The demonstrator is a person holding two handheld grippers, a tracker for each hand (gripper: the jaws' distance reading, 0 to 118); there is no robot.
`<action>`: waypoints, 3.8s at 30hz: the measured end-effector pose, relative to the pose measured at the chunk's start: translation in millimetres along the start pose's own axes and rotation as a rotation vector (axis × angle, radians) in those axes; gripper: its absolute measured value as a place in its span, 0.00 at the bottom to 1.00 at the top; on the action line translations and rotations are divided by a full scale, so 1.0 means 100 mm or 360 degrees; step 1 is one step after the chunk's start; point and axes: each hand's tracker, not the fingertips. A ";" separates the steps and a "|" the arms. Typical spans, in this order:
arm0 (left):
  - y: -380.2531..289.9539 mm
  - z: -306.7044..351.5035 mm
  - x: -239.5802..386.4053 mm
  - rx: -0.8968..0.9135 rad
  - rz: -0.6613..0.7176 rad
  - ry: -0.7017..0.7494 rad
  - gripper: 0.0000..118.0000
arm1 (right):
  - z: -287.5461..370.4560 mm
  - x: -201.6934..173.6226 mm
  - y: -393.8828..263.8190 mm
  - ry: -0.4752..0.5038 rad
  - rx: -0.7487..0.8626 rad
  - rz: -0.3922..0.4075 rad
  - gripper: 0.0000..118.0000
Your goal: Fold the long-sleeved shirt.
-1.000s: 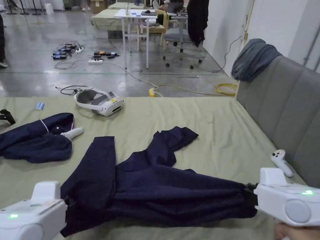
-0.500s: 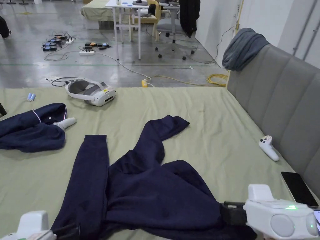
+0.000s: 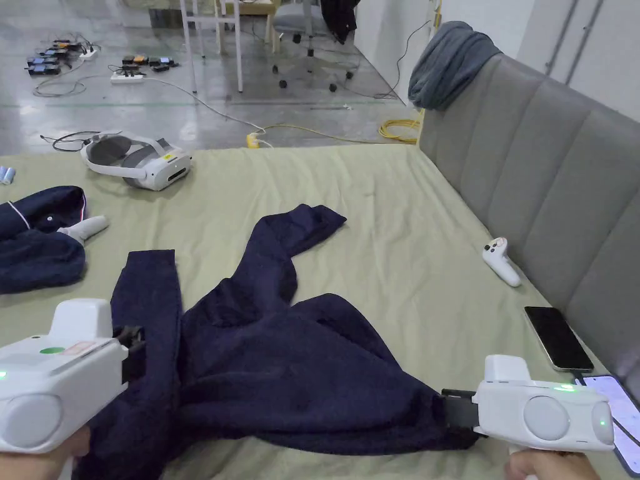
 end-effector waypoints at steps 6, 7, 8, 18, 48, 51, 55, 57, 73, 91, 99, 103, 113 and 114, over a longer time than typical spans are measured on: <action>0.41 -1.04 0.17 -0.0120 -0.0180 -0.0111 0.38 | -0.50 -0.20 -0.09 0.0065 -0.0064 0.0021 0.12; 0.46 -1.26 0.18 -0.0161 -0.0210 -0.0104 0.77 | -0.50 -0.27 -0.09 0.0026 -0.0058 0.0004 0.12; 0.48 -1.42 0.20 -0.0204 -0.0228 -0.0092 0.92 | -0.47 -0.32 -0.08 -0.0077 -0.0022 0.0083 0.12; 0.27 -2.92 0.31 -0.0560 -0.0629 -0.0125 0.82 | -0.52 -0.14 -0.03 0.0038 -0.0066 0.0025 0.12; 5.15 0.71 -0.27 0.0912 -0.0231 0.0231 0.05 | 2.99 -1.58 5.22 0.0091 0.1325 0.0428 0.10; 5.49 0.90 -0.18 0.1010 -0.0252 0.0296 0.05 | 3.30 -1.65 5.53 0.0165 0.1432 0.0310 0.10; 5.76 1.11 -0.14 0.1081 -0.0269 0.0301 0.05 | 3.52 -1.75 5.82 0.0073 0.1502 0.0346 0.10; 5.80 1.16 -0.15 0.1103 -0.0265 0.0300 0.05 | 3.55 -1.80 5.84 0.0040 0.1506 0.0375 0.10; 3.58 -0.70 -0.55 0.0494 -0.0173 0.0198 0.05 | 0.71 -1.59 4.30 0.0072 0.0824 0.0328 0.10; 0.73 0.29 -0.23 0.0289 -0.0023 0.0160 0.05 | 0.63 -0.92 1.49 0.0105 0.0610 0.0477 0.10; -1.23 0.79 -0.03 -0.0393 0.0106 0.0125 0.05 | 0.47 -0.44 -0.39 0.0098 -0.0010 0.0490 0.10; -1.85 0.70 0.04 -0.0702 0.0045 0.0113 0.05 | 0.18 -0.33 -0.87 0.0051 -0.0323 0.0525 0.10; -1.57 0.96 0.05 -0.0554 0.0107 -0.0078 0.77 | 0.63 -0.35 -0.60 0.0099 -0.0157 0.0428 0.72; -1.49 1.01 0.04 -0.0505 0.0124 -0.0067 0.94 | 0.69 -0.35 -0.57 0.0113 -0.0130 0.0418 0.95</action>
